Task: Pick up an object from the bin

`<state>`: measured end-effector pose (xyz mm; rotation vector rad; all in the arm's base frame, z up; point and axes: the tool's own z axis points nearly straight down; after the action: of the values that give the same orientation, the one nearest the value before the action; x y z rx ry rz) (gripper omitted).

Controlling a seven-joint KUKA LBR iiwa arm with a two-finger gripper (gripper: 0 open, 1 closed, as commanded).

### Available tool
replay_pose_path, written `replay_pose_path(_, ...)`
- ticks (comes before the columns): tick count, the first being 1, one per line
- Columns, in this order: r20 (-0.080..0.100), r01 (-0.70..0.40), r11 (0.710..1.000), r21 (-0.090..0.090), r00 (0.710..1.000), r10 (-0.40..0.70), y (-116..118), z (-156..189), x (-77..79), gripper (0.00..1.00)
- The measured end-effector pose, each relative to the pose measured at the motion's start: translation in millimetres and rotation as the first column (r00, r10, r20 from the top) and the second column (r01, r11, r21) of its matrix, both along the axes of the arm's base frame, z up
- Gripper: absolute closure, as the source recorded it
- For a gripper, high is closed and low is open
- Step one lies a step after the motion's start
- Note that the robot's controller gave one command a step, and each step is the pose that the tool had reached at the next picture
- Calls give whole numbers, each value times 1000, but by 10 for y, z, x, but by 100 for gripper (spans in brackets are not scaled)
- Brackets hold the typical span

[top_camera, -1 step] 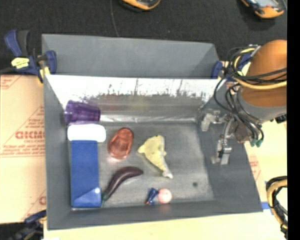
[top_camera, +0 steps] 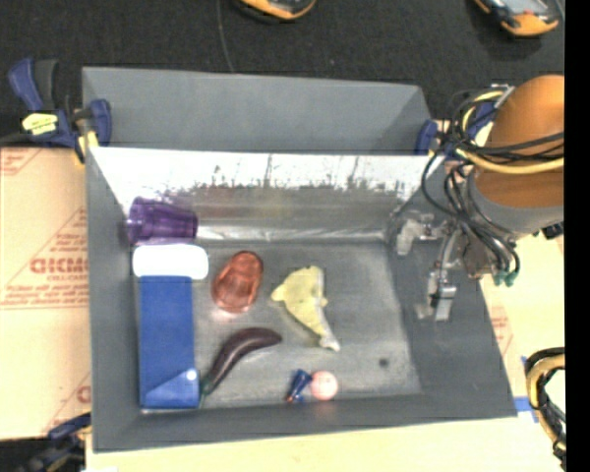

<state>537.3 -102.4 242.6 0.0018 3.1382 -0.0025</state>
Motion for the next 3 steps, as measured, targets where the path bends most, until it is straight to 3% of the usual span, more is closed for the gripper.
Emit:
replay_pose_path(1,5,66,998,1,998,-66,539,-146,763,0)
replay_pose_path(2,0,49,999,-2,999,-49,592,-346,896,0)
replay_pose_path(3,15,196,981,1,981,-196,839,-663,867,0)
